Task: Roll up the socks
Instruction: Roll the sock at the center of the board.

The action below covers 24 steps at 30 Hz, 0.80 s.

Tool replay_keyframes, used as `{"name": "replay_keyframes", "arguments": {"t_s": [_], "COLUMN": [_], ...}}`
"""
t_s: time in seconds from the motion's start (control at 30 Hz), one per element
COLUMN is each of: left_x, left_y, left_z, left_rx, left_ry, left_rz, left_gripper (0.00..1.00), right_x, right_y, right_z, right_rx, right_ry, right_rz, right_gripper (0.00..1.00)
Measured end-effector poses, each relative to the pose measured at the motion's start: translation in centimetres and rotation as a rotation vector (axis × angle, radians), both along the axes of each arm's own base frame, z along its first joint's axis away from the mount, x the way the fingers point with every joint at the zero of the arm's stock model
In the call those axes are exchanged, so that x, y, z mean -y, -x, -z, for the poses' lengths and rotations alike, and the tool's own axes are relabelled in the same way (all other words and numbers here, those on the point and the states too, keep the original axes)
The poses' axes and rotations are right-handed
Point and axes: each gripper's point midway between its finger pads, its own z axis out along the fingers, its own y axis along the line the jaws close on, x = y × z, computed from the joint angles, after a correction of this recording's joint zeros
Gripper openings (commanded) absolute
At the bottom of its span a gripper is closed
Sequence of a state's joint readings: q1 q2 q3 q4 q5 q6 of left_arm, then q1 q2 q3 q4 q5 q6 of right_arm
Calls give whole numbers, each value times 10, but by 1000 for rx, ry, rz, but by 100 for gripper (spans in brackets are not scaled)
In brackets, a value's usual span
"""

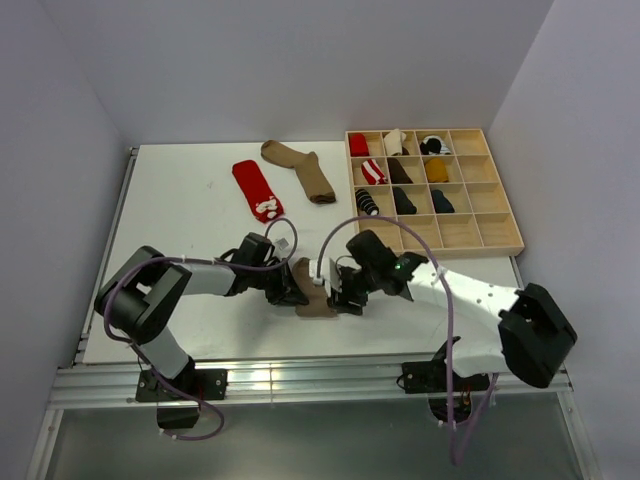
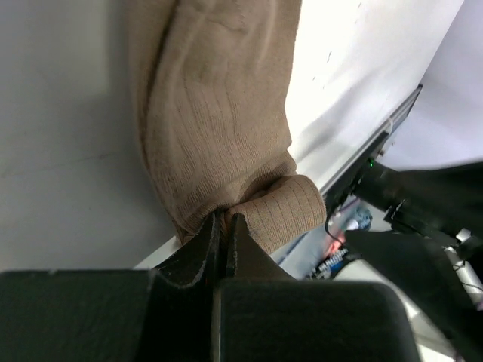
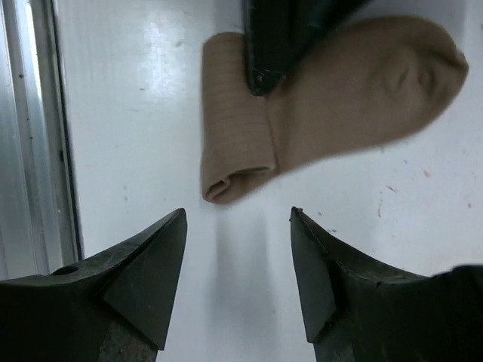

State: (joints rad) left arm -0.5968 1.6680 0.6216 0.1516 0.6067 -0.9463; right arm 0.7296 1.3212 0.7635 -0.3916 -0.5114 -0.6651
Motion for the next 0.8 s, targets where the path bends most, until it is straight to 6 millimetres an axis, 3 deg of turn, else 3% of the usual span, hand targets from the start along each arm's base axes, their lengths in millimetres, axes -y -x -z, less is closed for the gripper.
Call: {"name": "replay_keyframes", "arguments": {"t_s": [0.33,0.53,0.8], "left_x": [-2,-1,-1], "left_y": [14,18,21], "left_z": [3,3,3], "left_rx": [-119,-154,-177], "left_ry": [9,17,20], "left_rz": [32,44,51], "left_gripper": [0,0,0], "right_x": [-21,-38,-40], "right_y": [36,42,47], "right_z": [8,9,42], "right_rx": [249,331,301], "right_ry": [-15,-7,91], "right_rz": [-202,-261,-303], "right_gripper": [68,68,61]}}
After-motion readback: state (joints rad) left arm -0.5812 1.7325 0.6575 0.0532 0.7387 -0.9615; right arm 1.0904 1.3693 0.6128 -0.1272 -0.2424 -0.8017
